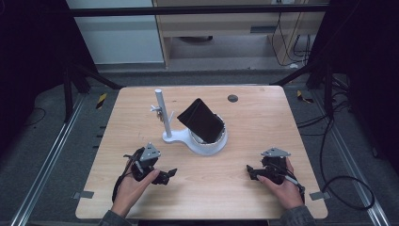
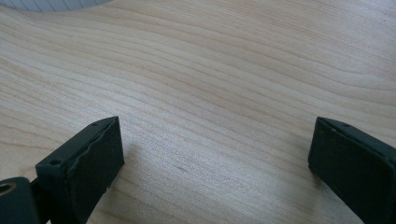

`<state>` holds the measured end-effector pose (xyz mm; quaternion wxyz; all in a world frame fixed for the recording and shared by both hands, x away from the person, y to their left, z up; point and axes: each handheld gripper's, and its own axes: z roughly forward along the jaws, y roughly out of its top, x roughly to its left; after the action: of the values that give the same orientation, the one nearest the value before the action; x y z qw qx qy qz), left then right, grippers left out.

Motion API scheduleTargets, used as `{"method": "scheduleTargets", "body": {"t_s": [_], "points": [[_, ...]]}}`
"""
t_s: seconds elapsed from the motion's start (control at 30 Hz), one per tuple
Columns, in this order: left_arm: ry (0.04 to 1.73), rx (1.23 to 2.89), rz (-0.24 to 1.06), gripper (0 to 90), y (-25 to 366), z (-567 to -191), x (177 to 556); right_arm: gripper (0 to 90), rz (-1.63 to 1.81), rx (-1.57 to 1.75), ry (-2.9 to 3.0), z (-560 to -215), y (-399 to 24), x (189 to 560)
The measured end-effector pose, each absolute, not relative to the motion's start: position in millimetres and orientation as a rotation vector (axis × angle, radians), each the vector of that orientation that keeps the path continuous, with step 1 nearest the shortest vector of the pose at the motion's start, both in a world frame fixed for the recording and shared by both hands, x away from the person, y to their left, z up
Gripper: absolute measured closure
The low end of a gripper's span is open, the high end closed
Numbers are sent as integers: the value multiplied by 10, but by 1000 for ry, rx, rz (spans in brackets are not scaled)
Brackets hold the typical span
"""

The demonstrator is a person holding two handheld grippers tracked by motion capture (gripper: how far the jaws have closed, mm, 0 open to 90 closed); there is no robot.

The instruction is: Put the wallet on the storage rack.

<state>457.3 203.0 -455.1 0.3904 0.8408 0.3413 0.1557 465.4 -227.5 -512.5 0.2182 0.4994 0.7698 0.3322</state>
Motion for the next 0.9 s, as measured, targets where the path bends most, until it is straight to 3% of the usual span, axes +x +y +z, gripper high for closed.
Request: {"method": "scheduleTargets", "body": {"t_s": [0.9], "points": [[1103, 2088, 489, 49, 2696, -4931, 4696, 34, 922, 1390, 2130, -5125, -2271, 4648]]}}
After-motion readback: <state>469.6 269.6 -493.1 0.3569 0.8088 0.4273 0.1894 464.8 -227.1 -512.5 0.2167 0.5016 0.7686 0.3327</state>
